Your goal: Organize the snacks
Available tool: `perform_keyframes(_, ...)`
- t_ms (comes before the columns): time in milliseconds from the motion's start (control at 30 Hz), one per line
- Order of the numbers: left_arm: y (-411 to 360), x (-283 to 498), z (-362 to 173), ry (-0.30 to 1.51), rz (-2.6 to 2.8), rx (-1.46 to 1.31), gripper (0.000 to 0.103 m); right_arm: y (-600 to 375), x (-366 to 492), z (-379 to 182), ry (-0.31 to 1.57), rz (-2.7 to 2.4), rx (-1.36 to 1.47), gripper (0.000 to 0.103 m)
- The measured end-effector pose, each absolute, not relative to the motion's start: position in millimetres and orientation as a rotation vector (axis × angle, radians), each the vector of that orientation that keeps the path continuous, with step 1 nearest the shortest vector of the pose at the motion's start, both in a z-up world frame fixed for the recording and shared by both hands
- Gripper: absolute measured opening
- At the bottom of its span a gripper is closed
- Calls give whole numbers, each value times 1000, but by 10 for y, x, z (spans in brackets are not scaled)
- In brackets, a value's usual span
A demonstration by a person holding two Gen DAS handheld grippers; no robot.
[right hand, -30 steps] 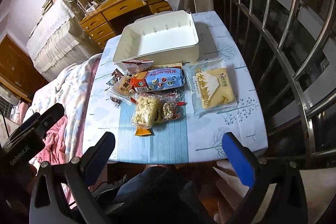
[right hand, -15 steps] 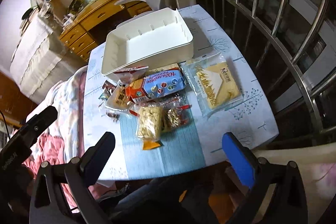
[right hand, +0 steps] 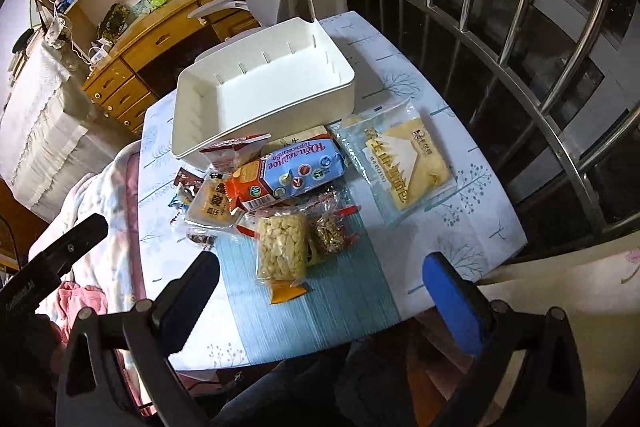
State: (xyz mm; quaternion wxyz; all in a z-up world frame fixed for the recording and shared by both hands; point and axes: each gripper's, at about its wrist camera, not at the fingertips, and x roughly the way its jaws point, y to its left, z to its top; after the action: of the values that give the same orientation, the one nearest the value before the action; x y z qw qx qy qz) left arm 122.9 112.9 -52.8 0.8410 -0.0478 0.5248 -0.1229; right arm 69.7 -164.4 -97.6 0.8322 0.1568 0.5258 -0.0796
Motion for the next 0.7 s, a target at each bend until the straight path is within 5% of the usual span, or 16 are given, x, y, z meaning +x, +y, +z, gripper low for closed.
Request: perform_keyframes(700,805,1424,-777,1259,-35,-200,102,-2125,1496,-1413,1207,47,153,102)
